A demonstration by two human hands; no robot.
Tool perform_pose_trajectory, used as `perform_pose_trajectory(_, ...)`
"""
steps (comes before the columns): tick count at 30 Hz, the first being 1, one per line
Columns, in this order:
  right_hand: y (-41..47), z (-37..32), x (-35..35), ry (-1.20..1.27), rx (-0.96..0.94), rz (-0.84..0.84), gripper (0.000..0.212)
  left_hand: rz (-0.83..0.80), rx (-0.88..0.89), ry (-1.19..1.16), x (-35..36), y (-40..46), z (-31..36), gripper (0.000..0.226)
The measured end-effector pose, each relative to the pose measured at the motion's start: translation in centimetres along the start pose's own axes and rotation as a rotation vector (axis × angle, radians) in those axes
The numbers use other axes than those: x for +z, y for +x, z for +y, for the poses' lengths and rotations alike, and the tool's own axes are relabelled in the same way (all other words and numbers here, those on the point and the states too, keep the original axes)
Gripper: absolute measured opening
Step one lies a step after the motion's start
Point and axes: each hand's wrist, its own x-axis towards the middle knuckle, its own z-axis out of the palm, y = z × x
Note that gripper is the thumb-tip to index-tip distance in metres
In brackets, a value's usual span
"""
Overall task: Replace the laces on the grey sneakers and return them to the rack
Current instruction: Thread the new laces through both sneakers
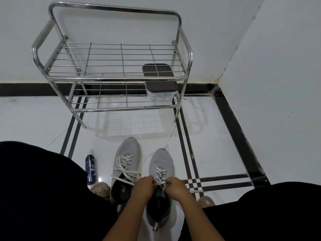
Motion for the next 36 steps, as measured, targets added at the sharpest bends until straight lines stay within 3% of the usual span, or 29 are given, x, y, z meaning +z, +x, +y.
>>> perform_pose_trajectory(3,0.0,0.0,-0.2,-0.046,0.028,0.007,0.002,0.049,-0.077,-0.038,-0.3,0.2,-0.5,0.02)
perform_pose_trajectory(8,1.1,1.4,-1.5,-0.091,0.251,0.07,0.009,0.14,-0.261,0.024,-0.8,0.2,-1.8,0.02)
perform_pose_trajectory(11,1.2,1.0,-1.7,-0.145,0.17,-0.056,0.01,0.017,-0.177,0.045,-0.4,0.5,-1.5,0.026)
perform_pose_trajectory(13,1.0,0.7,-1.4,-0.005,0.088,-0.044,0.005,-0.034,-0.138,-0.062,-0.2,0.9,-0.9,0.031)
perform_pose_trajectory(15,0.8,0.5,-1.3,0.141,0.059,-0.047,0.02,-0.016,-0.115,-0.073,0.0,1.3,-0.6,0.029)
perform_pose_trajectory(18,1.9,0.8,-0.7,0.046,0.054,0.004,0.031,0.049,-0.123,-0.005,0.1,1.3,-1.0,0.024)
perform_pose_trajectory(22,2.0,0.9,-0.4,-0.089,0.088,0.065,0.02,0.1,-0.13,0.009,0.3,1.1,-1.3,0.025)
perform_pose_trajectory(24,1.7,0.7,-0.3,0.056,0.101,0.058,0.024,0.061,-0.167,-0.23,0.8,1.2,-1.2,0.022)
perform_pose_trajectory(27,2.0,0.0,0.2,0.588,0.241,0.068,0.024,0.043,-0.358,-0.952,0.7,1.5,-0.5,0.018)
perform_pose_trajectory(30,2.4,-0.5,1.6,1.029,0.298,0.105,0.029,0.005,-0.416,-1.494,1.0,1.7,0.6,0.015)
perform_pose_trajectory(33,3.3,-0.4,2.2,1.257,0.341,0.142,0.033,0.009,-0.433,-1.727,1.1,2.1,0.7,0.036)
perform_pose_trajectory(36,4.1,-0.4,2.3,1.399,0.414,0.157,0.032,0.083,-0.511,-1.862,1.4,2.7,0.1,0.035)
